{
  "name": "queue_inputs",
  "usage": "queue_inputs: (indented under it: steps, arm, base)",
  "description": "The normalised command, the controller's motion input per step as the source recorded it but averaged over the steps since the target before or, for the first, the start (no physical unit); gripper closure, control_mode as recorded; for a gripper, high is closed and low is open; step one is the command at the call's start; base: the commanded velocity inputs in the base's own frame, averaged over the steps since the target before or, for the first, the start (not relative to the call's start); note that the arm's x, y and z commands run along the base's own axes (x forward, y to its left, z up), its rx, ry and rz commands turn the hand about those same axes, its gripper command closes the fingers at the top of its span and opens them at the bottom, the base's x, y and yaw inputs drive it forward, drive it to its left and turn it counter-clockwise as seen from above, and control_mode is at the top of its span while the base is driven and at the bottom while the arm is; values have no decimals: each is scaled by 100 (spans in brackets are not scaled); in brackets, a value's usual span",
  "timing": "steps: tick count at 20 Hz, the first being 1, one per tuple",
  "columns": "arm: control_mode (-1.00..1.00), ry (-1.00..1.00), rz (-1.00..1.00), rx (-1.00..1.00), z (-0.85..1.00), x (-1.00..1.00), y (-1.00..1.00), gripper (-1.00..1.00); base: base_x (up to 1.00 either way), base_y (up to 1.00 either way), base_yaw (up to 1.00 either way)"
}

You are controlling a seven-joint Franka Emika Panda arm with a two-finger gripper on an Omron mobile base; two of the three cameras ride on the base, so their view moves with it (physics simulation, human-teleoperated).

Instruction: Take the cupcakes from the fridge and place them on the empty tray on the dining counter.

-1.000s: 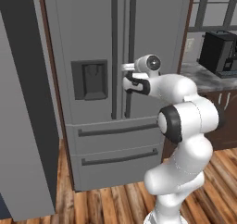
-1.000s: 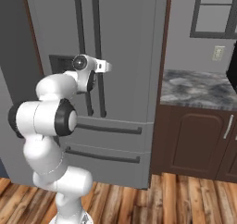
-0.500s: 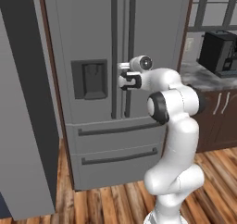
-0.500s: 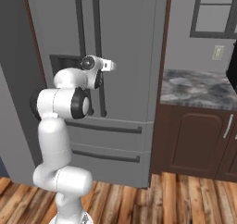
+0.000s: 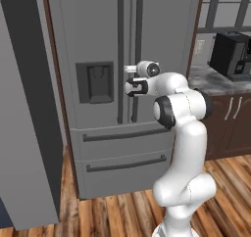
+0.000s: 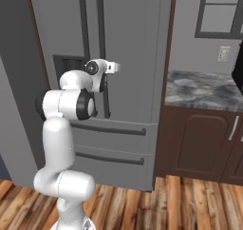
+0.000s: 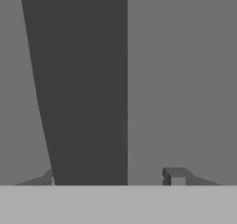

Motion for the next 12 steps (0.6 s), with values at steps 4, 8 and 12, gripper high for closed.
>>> queue_inputs:
  steps: [4,8,12]
  arm:
    - [-100,7,-29,3,-53,8,-100,100]
    - [-100,11,-23,5,-25,-30,-100,100]
    - [-100,5,-3,14,-6,-96,-100,100]
  base:
    - [0,0,0]
    - [0,0,0]
    - [0,0,0]
